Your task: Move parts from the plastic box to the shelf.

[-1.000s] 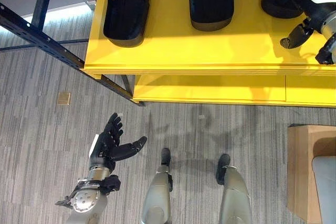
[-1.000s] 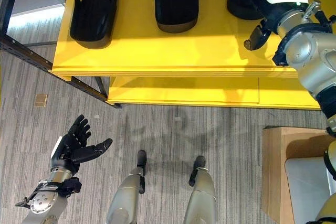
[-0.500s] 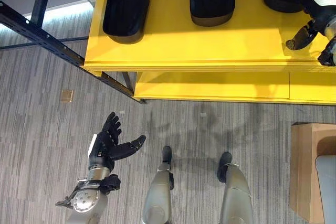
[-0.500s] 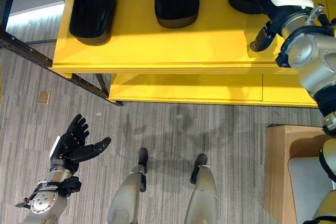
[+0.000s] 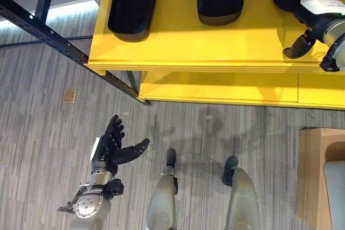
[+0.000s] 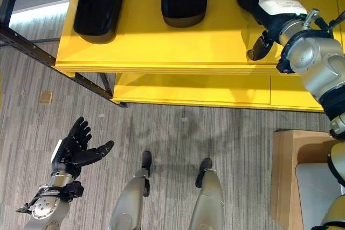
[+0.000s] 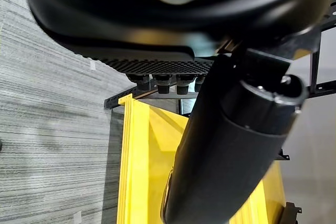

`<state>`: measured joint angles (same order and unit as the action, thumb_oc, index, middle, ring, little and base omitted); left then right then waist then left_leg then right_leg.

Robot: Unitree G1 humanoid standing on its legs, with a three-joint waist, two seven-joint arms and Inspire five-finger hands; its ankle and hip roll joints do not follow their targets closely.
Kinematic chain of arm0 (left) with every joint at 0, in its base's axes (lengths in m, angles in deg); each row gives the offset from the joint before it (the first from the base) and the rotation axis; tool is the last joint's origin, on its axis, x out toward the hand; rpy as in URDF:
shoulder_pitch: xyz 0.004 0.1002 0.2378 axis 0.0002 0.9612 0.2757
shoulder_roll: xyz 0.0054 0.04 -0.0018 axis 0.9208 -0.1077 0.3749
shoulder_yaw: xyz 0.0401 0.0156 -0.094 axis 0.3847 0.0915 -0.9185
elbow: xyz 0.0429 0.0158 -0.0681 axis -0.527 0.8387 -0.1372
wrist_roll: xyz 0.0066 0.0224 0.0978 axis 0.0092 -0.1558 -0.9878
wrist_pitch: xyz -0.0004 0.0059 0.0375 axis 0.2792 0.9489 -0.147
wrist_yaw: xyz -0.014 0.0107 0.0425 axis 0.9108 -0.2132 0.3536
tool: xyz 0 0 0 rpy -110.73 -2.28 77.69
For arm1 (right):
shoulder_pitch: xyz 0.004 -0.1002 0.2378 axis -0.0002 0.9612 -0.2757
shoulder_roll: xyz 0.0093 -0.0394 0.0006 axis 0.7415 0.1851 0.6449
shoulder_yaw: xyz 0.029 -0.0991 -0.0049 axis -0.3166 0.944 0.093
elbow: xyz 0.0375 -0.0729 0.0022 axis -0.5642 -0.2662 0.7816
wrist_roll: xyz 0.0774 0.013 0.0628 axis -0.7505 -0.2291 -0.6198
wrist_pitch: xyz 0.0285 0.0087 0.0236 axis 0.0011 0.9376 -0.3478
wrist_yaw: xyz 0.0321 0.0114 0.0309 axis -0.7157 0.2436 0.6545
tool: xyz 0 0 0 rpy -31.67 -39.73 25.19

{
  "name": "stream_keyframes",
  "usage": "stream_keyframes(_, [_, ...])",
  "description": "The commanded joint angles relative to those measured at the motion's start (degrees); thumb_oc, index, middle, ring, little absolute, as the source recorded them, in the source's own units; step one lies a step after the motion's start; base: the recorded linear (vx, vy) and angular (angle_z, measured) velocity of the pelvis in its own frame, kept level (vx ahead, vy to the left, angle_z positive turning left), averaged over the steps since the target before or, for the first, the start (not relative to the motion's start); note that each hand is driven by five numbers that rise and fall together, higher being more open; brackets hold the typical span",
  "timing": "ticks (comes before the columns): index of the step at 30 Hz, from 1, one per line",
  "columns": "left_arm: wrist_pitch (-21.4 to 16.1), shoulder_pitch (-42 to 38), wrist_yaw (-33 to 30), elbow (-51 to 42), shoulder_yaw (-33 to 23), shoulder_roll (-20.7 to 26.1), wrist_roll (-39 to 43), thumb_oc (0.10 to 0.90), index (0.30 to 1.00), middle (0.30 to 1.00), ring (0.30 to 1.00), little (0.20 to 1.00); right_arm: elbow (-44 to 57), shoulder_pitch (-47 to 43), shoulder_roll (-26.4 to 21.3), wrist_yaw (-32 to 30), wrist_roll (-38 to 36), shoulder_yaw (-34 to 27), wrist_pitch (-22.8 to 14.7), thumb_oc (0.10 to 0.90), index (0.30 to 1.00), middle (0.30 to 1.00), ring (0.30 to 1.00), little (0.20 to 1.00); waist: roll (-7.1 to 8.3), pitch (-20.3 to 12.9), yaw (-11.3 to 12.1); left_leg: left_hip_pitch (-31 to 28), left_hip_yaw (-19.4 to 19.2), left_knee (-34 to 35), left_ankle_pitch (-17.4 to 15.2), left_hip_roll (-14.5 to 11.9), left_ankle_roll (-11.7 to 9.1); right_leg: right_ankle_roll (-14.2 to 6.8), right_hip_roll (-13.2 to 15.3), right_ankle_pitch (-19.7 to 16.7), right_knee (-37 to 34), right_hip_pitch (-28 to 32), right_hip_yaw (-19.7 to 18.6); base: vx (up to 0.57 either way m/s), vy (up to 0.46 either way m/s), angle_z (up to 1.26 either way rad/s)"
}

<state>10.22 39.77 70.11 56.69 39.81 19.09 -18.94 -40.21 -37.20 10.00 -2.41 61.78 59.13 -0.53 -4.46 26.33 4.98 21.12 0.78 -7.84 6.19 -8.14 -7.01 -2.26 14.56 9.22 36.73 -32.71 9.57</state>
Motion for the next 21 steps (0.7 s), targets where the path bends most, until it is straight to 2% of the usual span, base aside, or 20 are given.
stream_keyframes(1, [-5.7, 0.9, -0.6, -5.9, -2.7, 2.7, 1.2, 0.9, 1.0, 1.0, 1.0, 1.0, -0.4, -9.7, -3.2, -1.3, -2.0, 2.2, -0.7, 0.9, 1.0, 1.0, 1.0, 1.0, 2.49, -0.1, 1.3, -0.5, -1.0, -1.9, -2.1, -1.6, 1.6, -3.6, -0.4, 1.4, -5.2, 6.8, -2.7, 0.01, -0.005, 0.04])
stream_keyframes(18, [-5.8, 0.5, -0.2, -6.3, -3.3, 1.7, 1.5, 0.9, 1.0, 1.0, 1.0, 1.0, 0.3, -8.7, -5.7, 2.4, -4.5, 3.7, -0.7, 0.9, 1.0, 1.0, 1.0, 1.0, 3.88, 0.1, 1.3, -1.1, -1.1, -1.8, -2.7, -1.7, 1.6, -3.6, -0.4, 1.9, -4.5, 6.8, -2.6, 0.01, 0.0, 0.02])
stream_keyframes(19, [-5.8, 0.5, -0.2, -6.3, -3.3, 1.6, 1.6, 0.9, 1.0, 1.0, 1.0, 1.0, 0.9, -8.1, -6.3, 2.7, -4.6, 3.6, -0.8, 0.9, 1.0, 1.0, 1.0, 1.0, 3.77, 0.1, 1.3, -0.4, -1.2, -1.9, -1.6, -1.8, 1.9, -3.2, -0.6, 0.6, -4.8, 6.3, -2.4, 0.0, 0.0, 0.0])
stream_keyframes(20, [-5.7, 0.5, -0.2, -6.3, -3.3, 1.5, 1.5, 0.9, 1.0, 1.0, 1.0, 1.0, 1.6, -7.9, -6.6, 2.9, -4.7, 3.6, -0.9, 0.9, 1.0, 1.0, 1.0, 1.0, 4.03, 0.0, 1.2, -1.1, -1.0, -1.9, -2.8, -1.7, 1.5, -3.6, -0.4, 2.0, -4.4, 6.9, -2.6, -0.07, 0.015, -0.01])
stream_keyframes(21, [-5.7, 0.5, -0.2, -6.3, -3.3, 1.5, 1.5, 0.9, 1.0, 1.0, 1.0, 1.0, 1.6, -7.9, -6.6, 2.9, -4.7, 3.5, -0.9, 0.9, 1.0, 1.0, 1.0, 1.0, 3.85, 0.1, 1.3, -0.4, -1.2, -1.9, -1.6, -1.9, 1.9, -3.2, -0.6, 0.6, -4.7, 6.3, -2.3, 0.0, 0.0, 0.0])
